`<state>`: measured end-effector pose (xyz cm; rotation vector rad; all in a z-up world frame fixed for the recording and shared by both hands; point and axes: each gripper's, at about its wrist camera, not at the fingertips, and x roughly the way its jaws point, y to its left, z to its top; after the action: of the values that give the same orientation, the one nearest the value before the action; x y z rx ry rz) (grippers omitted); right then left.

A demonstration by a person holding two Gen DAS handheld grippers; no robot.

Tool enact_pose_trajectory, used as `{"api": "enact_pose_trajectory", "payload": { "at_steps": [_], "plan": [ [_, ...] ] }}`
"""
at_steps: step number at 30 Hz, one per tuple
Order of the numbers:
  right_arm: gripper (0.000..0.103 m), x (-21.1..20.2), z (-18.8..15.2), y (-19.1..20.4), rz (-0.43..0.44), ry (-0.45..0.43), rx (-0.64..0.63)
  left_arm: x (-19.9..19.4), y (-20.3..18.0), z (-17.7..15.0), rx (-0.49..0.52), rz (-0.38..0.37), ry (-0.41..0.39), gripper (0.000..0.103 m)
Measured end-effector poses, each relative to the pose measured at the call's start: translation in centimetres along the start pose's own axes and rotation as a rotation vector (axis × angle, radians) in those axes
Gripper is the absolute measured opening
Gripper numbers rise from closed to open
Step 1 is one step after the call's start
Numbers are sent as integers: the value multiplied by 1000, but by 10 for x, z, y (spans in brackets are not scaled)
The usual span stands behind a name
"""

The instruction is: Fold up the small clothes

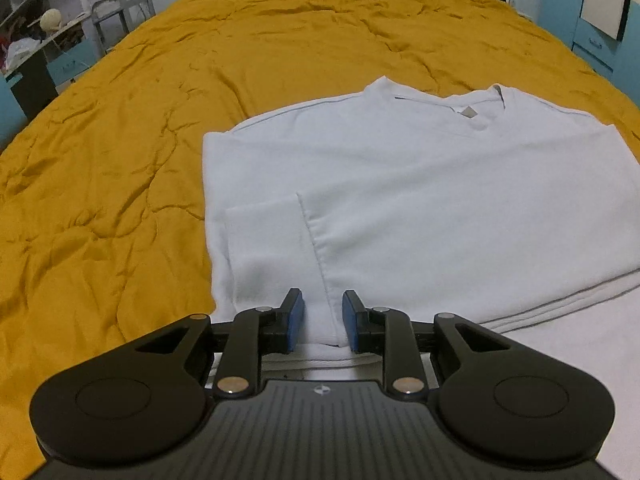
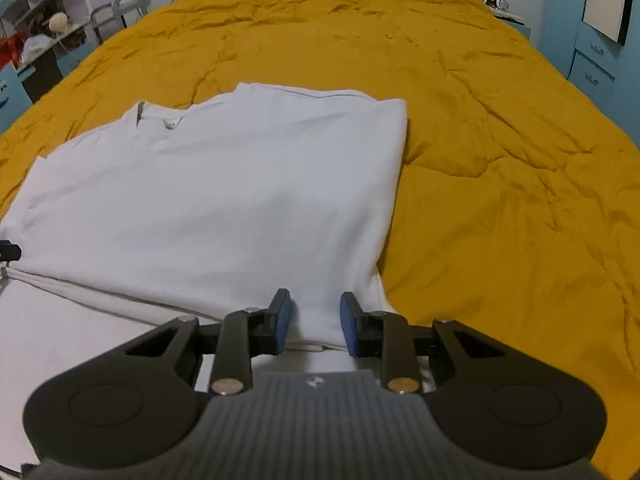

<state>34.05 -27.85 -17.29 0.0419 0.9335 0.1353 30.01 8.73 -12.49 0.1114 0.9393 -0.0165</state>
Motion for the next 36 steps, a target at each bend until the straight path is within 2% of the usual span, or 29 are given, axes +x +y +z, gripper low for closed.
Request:
{"api": "enact_pose_trajectory", "payload": {
  "at_steps": [3,7,11,15,18,28,32,36],
  "plan": [
    [23,-3,9,6,-24,25,-14,-14,-3,1,25,-3,-6,32],
    [29,-26,10,12,-39,21,-33,-36,1,-5,7,-37,-19,32],
    [31,-55,3,19,-8,14,-78,-63,0,-12,28,-60,-48,32],
    [34,-91,-7,24,15,-13,-145,-94,-2,-18,47,-92,-92,41],
    [35,-120,-16,24,35,-25,-186,-119,-5,-26,78,-122,-125,44],
    [42,-215,-61,6,-18,-85,-297,-177,-21,-71,276,-152,-186,51],
    [49,-243,-88,-4,-38,-103,-348,-189,-26,-100,386,-138,-191,52],
    [49,-258,-119,-7,-42,-102,-405,-199,-31,-129,480,-156,-184,52]
  ]
}}
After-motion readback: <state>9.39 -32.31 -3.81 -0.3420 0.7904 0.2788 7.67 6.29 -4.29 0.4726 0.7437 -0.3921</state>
